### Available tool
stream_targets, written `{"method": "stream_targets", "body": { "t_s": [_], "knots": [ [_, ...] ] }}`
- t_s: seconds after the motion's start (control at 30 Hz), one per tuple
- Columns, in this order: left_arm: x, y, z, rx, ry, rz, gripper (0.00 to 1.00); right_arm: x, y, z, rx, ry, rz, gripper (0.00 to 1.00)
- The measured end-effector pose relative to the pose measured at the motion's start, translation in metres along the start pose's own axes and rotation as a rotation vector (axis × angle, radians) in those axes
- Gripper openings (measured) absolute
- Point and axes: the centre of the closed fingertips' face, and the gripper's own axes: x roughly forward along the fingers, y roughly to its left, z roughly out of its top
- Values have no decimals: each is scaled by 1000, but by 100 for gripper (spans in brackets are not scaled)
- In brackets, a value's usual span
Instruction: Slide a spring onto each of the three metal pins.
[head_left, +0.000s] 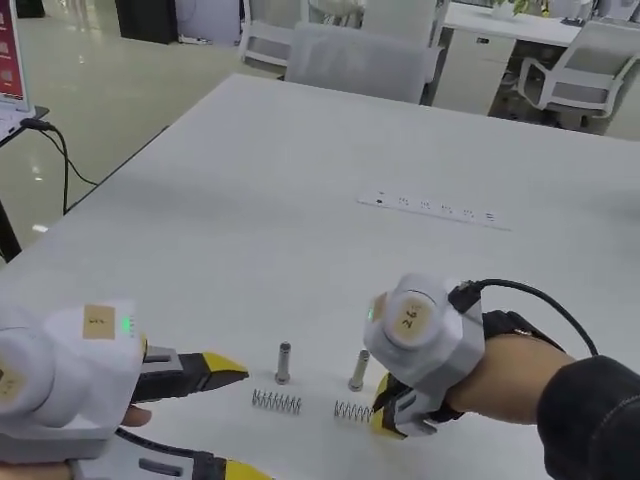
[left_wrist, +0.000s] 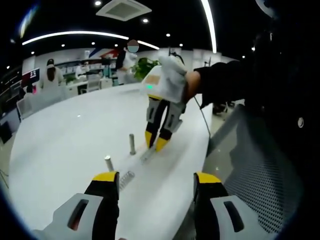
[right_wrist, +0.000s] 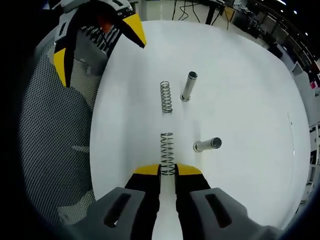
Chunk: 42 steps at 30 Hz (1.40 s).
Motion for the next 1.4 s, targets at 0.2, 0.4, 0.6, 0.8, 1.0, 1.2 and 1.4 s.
{"method": "stream_targets", "body": {
  "t_s": [0.2,0.4,0.6,0.8,1.0,1.2,1.4],
  "knots": [
    [1,-3,0,7,3,-17,54,-3,4,0,17,-7,-7,8],
    [2,-5,2,-4,-9,-39,52,-8,8,1,28,-15,-13,8],
    [7,-5,-3,7,10,-52,51,-15,11,1,38,-27,-20,8],
    [9,-7,-4,21,23,-69,50,-22,14,1,44,-35,-31,8],
    [11,-9,1,50,42,-98,48,-28,18,2,41,-36,-35,8],
    [12,-4,14,79,34,-110,48,-38,20,8,37,-53,-43,8],
    [16,1,29,89,10,-100,47,-47,22,17,32,-78,-48,8]
  ]
}}
